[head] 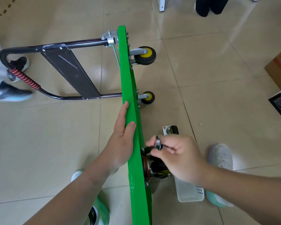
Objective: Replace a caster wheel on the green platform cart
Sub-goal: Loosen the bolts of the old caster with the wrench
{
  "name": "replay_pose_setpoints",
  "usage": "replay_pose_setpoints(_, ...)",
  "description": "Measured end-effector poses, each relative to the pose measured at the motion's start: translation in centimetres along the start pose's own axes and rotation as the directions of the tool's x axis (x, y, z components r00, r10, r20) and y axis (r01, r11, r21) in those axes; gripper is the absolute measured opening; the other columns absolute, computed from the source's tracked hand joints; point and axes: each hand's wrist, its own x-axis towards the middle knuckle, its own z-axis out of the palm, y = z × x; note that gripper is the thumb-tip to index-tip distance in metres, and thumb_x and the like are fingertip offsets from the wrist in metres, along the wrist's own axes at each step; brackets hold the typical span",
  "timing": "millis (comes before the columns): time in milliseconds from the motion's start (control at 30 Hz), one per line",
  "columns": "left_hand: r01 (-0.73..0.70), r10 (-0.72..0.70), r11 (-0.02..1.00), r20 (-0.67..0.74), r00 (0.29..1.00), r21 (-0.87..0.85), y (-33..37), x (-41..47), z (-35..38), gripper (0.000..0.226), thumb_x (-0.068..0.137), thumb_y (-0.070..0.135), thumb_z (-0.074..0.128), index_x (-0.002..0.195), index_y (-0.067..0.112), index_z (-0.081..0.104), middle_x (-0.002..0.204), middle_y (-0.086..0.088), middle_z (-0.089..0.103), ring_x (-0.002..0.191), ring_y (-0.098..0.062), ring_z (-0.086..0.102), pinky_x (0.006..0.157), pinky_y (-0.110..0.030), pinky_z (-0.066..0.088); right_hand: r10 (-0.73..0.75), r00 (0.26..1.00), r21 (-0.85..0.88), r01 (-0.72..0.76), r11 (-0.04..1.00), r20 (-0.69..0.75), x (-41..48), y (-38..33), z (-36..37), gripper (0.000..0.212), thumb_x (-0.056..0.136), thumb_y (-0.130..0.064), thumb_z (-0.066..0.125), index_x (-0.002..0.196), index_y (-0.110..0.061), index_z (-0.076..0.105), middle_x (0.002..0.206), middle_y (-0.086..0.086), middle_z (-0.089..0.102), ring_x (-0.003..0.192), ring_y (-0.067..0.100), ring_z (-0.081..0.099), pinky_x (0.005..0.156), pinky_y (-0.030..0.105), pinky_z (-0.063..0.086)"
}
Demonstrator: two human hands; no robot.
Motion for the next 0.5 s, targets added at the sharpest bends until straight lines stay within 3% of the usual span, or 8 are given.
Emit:
replay_pose_setpoints(67, 0.000, 0.000, 1.000, -0.010, 1.000, -0.004, 0.0, 0.0, 0.0, 0.057, 0.113, 0.025, 0.031, 0.158, 0.056, 0.015, 0.162, 0.026, 0.027, 0.145, 0.004, 0.033, 0.126, -0.033, 0.025, -0.075, 0.996, -0.024, 0.074, 0.997, -0.056, -1.1, 0.7, 0.4, 0.024, 0.084, -0.013, 0.071, 0.102, -0.028, 0.078, 0.101, -0.010, 0.077, 0.101, 0.010, 0.073, 0.090, 0.031, 0.059)
replay_pose_setpoints(133, 0.001, -0.001, 1.000, -0.012, 1.000, -0.003, 0.0, 0.0, 0.1, 0.057, 0.113, 0.025, 0.031, 0.158, 0.057, 0.016, 0.162, 0.026, 0.028, 0.146, 0.003, 0.033, 0.127, -0.036, 0.026, -0.096, 0.992, 0.004, 0.097, 0.995, -0.086, -1.2, 1.3, 0.2, 0.025, 0.084, -0.010, 0.069, 0.100, -0.027, 0.077, 0.103, -0.003, 0.077, 0.103, 0.014, 0.073, 0.089, 0.035, 0.060)
replay_pose_setpoints(200, 0.004, -0.004, 1.000, -0.015, 1.000, 0.005, -0.1, 0.0, 0.1, 0.057, 0.113, 0.025, 0.031, 0.158, 0.057, 0.016, 0.161, 0.027, 0.029, 0.146, 0.003, 0.034, 0.127, -0.036, 0.026, -0.102, 0.989, 0.012, 0.104, 0.994, -0.111, -0.9, 1.5, 0.0, 0.024, 0.082, -0.005, 0.069, 0.097, -0.022, 0.079, 0.102, -0.001, 0.078, 0.102, 0.014, 0.073, 0.088, 0.034, 0.060)
replay_pose_setpoints(333, 0.004, -0.003, 1.000, -0.007, 1.000, 0.021, 0.1, 0.0, 0.1, 0.057, 0.113, 0.025, 0.031, 0.157, 0.057, 0.015, 0.161, 0.027, 0.027, 0.146, 0.005, 0.032, 0.127, -0.033, 0.024, -0.122, 0.981, 0.009, 0.124, 0.992, -0.148, -0.3, 1.1, -0.1, 0.028, 0.081, -0.006, 0.071, 0.097, -0.028, 0.078, 0.100, -0.007, 0.078, 0.100, 0.011, 0.073, 0.091, 0.027, 0.057)
replay_pose_setpoints(400, 0.006, -0.006, 1.000, 0.004, 1.000, 0.023, 0.2, 0.0, 0.0, 0.057, 0.113, 0.026, 0.031, 0.157, 0.058, 0.014, 0.161, 0.028, 0.026, 0.145, 0.005, 0.032, 0.125, -0.030, 0.025, -0.098, 0.983, 0.065, 0.109, 0.992, -0.154, 0.3, 0.8, -0.4, 0.027, 0.085, 0.002, 0.069, 0.097, -0.021, 0.077, 0.099, -0.006, 0.078, 0.100, 0.010, 0.073, 0.091, 0.020, 0.054)
replay_pose_setpoints(500, 0.011, -0.011, 1.000, 0.017, 1.000, 0.012, 0.0, 0.0, -0.1, 0.057, 0.113, 0.028, 0.031, 0.155, 0.062, 0.013, 0.161, 0.026, 0.026, 0.142, 0.007, 0.035, 0.124, -0.031, 0.028, -0.009, 0.992, 0.116, 0.024, 0.993, -0.128, 1.5, 0.1, -1.6, 0.023, 0.089, 0.008, 0.066, 0.097, -0.012, 0.076, 0.096, 0.000, 0.078, 0.097, 0.012, 0.073, 0.089, 0.024, 0.056)
